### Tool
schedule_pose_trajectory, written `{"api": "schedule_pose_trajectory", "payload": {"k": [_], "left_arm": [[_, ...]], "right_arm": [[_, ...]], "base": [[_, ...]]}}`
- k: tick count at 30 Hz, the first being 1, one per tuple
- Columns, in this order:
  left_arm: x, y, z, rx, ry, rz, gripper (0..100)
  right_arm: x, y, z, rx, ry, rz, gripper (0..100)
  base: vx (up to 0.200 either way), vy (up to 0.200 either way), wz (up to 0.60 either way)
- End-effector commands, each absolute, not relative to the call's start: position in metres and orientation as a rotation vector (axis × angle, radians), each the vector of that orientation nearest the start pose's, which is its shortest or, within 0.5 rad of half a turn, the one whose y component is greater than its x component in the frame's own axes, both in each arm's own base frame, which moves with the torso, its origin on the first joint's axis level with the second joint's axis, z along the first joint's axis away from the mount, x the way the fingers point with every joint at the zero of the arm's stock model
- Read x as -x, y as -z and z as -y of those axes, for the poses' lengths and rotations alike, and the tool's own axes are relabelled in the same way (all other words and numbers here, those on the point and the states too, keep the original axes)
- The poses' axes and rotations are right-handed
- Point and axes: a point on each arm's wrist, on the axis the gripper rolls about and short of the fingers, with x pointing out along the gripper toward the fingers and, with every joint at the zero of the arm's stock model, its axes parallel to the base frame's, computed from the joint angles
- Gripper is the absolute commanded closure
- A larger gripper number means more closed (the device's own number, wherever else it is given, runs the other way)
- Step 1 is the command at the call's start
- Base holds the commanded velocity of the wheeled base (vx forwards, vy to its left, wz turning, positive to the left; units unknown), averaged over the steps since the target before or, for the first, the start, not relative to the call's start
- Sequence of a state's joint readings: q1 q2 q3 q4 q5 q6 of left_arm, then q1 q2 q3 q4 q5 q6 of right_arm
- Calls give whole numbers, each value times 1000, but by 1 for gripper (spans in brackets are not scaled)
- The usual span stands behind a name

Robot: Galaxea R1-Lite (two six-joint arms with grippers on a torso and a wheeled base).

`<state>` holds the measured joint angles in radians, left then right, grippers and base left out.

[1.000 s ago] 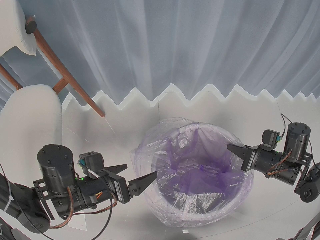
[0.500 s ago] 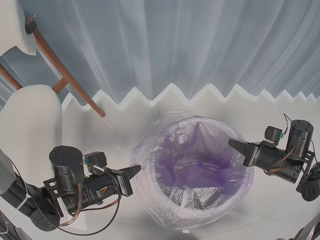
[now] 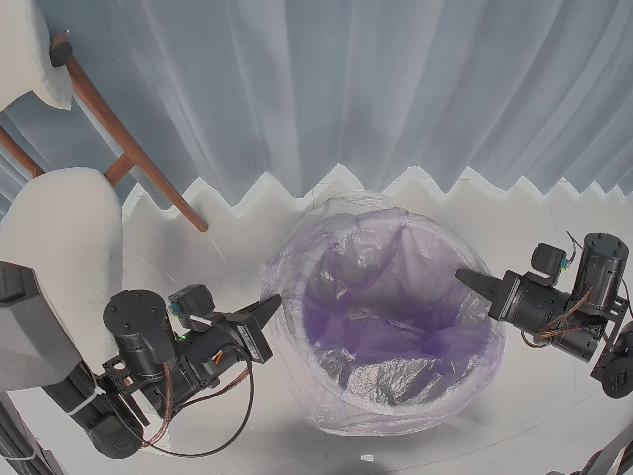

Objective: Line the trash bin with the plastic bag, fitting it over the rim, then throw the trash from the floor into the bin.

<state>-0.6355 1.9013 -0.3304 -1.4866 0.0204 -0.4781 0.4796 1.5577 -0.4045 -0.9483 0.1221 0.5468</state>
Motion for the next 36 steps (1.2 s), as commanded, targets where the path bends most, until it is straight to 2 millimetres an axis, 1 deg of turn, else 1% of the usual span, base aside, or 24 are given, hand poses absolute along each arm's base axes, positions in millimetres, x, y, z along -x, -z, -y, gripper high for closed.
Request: {"api": "schedule_pose_trajectory", "payload": {"k": [1, 2, 4, 5, 7, 9, 10, 11, 12, 13, 16, 18, 21, 22, 23, 24, 27, 28, 29, 30, 31, 32, 36], "left_arm": [[-212, -83, 160, 411, 563, -283, 100], [-209, -84, 160, 411, 568, -281, 0], [-206, -87, 160, 415, 573, -273, 0], [-191, -95, 154, 424, 587, -263, 0], [-178, -100, 147, 429, 601, -265, 0], [-166, -100, 140, 424, 611, -280, 0], [-156, -99, 134, 417, 611, -296, 0], [-151, -98, 129, 413, 607, -304, 0], [-150, -98, 128, 413, 606, -305, 0], [-145, -99, 124, 411, 601, -308, 0], [-141, -117, 112, 474, 575, -217, 0], [-139, -123, 107, 489, 564, -179, 0], [-132, -140, 96, 525, 556, -83, 0], [-132, -140, 96, 527, 554, -78, 0], [-127, -148, 89, 546, 540, -26, 0], [-125, -152, 87, 556, 531, -1, 0], [-120, -160, 77, 586, 469, 73, 0], [-120, -160, 77, 586, 469, 73, 0], [-116, -166, 71, 611, 425, 117, 0], [-116, -166, 71, 611, 425, 117, 0], [-113, -170, 66, 653, 400, 152, 0], [-111, -172, 64, 672, 401, 165, 0], [-102, -178, 59, 724, 416, 202, 0]], "right_arm": [[-208, -152, -111, -502, -531, -354, 100], [-208, -152, -111, -502, -529, -354, 100], [-209, -152, -111, -502, -525, -353, 100], [-209, -153, -110, -504, -523, -347, 100], [-209, -153, -108, -505, -516, -345, 100], [-208, -153, -105, -505, -506, -341, 100], [-207, -153, -104, -503, -505, -339, 100], [-208, -153, -103, -503, -504, -339, 100], [-208, -153, -103, -503, -502, -339, 100], [-208, -153, -102, -502, -498, -337, 100], [-212, -150, -93, -494, -455, -338, 100], [-214, -145, -89, -476, -431, -347, 100], [-219, -133, -76, -406, -372, -368, 100], [-219, -132, -75, -401, -370, -370, 100], [-219, -128, -71, -375, -355, -373, 100], [-219, -125, -69, -362, -349, -376, 100], [-218, -115, -68, -342, -350, -385, 100], [-218, -115, -68, -342, -350, -385, 100], [-218, -104, -68, -319, -349, -407, 100], [-218, -104, -68, -319, -349, -407, 100], [-219, -92, -69, -286, -354, -421, 100], [-221, -86, -69, -274, -357, -422, 100], [-233, -72, -76, -256, -381, -385, 100]], "base": [[0, 0, 0], [0, 0, 0], [0, 0, 0], [0, 0, 0], [0, 0, 0], [0, 0, 0], [0, 0, 0], [0, 0, 0], [0, 0, 0], [0, 0, 0], [0, 0, 0], [0, 0, 0], [0, 0, 0], [0, 0, 0], [0, 0, 0], [0, 0, 0], [0, 0, 0], [0, 0, 0], [0, 0, 0], [0, 0, 0], [0, 0, 0], [0, 0, 0], [0, 0, 0]]}}
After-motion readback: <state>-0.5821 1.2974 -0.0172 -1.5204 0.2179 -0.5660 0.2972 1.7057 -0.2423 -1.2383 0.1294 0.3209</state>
